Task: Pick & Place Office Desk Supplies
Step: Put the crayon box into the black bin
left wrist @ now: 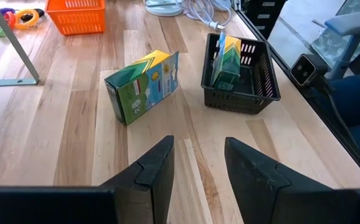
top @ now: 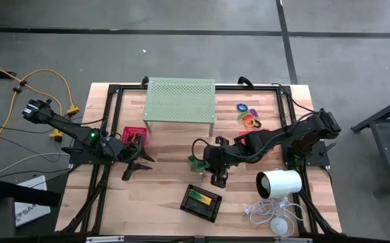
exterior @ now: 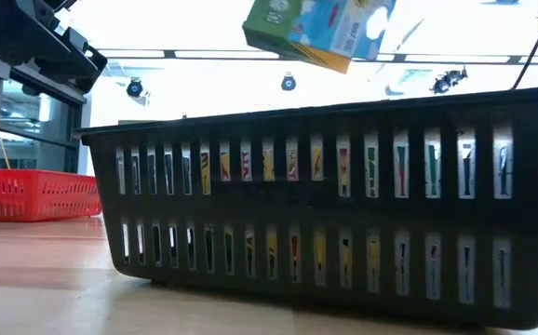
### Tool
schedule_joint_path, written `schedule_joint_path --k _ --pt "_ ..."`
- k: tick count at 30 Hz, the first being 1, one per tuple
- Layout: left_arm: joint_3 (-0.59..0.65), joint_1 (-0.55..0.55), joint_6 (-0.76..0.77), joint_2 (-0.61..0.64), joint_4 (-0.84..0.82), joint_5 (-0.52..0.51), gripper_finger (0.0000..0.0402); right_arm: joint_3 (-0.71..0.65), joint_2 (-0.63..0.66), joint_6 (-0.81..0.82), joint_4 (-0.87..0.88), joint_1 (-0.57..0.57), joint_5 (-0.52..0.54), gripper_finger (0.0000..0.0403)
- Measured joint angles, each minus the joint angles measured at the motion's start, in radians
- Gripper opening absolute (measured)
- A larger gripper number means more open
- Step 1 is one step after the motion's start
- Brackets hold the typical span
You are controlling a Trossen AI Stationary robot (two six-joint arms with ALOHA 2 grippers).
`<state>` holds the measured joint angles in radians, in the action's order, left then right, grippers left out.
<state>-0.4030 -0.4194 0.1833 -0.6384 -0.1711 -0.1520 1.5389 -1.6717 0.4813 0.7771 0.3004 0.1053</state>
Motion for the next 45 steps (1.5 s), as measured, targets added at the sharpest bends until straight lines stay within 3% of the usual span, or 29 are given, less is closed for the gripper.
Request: schedule_joint_path --k 13,21,29,45 --pt "0.000 0.000 0.000 0.000 0.000 0.005 0.0136 0.010 -0.051 0.079 -0.177 0.073 0.001 0.0107" --pt "0.000 0.000 0.000 0.000 0.000 0.004 0.0136 0.207 -0.197 0.133 -0.137 0.135 0.027 0.0107" --pt "0.000 0.000 0.000 0.000 0.000 0.003 0.0136 0.412 -0.355 0.311 0.013 0.179 0.039 0.0107" --pt "0.000 0.000 0.000 0.000 0.000 -0.001 0.0136 0.426 -0.432 0.596 0.065 0.204 0.054 0.0107"
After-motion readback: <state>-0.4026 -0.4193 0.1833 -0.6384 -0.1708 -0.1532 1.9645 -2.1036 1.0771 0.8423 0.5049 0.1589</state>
